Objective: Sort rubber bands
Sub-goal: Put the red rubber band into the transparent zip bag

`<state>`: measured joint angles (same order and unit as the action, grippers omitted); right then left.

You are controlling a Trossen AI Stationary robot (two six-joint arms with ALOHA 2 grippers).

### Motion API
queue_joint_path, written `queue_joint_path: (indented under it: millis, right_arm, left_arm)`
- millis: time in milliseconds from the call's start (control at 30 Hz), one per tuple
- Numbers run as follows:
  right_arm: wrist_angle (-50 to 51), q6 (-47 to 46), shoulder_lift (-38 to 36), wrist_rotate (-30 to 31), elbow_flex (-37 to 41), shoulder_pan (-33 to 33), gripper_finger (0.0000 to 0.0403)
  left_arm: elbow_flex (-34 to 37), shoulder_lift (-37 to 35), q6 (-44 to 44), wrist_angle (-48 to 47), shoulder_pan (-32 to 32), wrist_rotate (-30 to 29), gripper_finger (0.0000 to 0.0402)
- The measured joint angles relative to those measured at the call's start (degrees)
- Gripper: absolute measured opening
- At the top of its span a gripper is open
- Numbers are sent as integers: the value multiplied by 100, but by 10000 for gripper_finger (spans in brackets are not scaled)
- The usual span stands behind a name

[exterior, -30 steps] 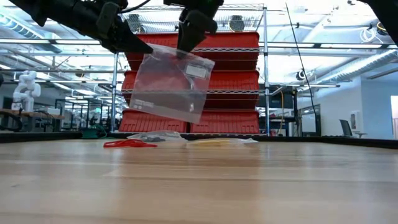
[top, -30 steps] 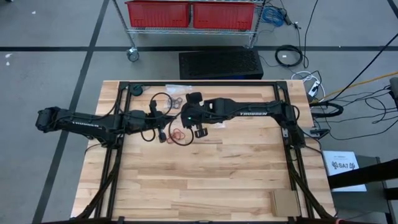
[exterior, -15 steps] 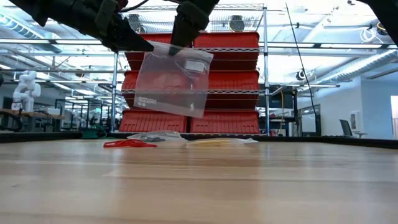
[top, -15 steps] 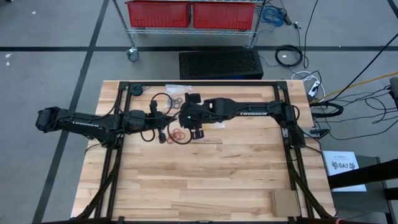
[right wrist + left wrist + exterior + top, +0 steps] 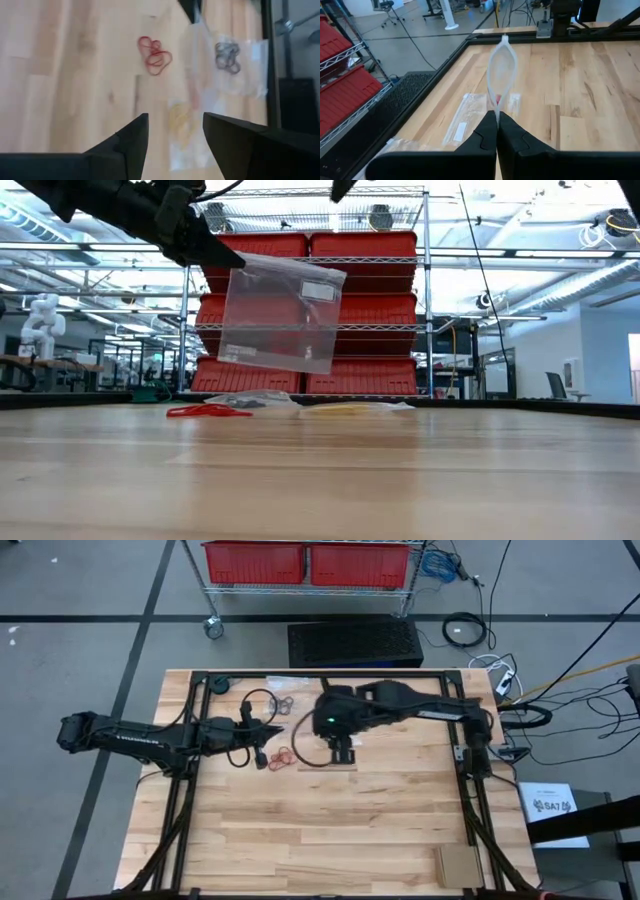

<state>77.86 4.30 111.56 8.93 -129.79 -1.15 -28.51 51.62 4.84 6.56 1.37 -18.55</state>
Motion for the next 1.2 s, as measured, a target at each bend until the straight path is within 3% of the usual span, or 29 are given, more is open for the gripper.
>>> queue_joint_path:
  millis: [200, 367, 433, 533, 633, 700, 800, 867, 1033, 1200]
  right_arm:
    - [-341, -451, -655, 22, 1147, -330, 178]
    - [-2226, -641, -1594, -158, 3718, -433, 178]
    - [-3452, -815, -2009, -457, 4971, -403, 175]
    - [-6082, -1129, -2398, -973, 6800, -375, 161]
    - [-8933, -1509, -2323, -1233, 8220, -392, 140]
    - [-10478, -1710, -1981, -1235, 8742, -387, 126]
    - [-11592, -1910, -1291, -1032, 8812, -378, 112]
    - [-11686, -1916, -823, -751, 8488, -380, 110]
    - [-10555, -1706, 258, -561, 7138, -337, 126]
    - [-9682, -1431, 888, -387, 5853, -253, 153]
  left_arm:
    - [0, 0, -4, 18, 0, -4, 0]
    - [0, 0, -9, 16, 0, -9, 0]
    - [0, 0, -10, 24, 0, -11, 0]
    - [0, 1, -52, 90, 1, -17, 0]
    - [0, 1, -60, 175, 0, -42, 0]
    - [-2, 1, -23, 211, 0, -44, 0]
    - [-2, 2, -2, 206, 2, -124, 0]
    - [-3, 1, -1, 209, 7, -145, 0]
    - [-2, 0, 0, 199, 7, -149, 0]
    - [-4, 0, 0, 133, 7, -149, 0]
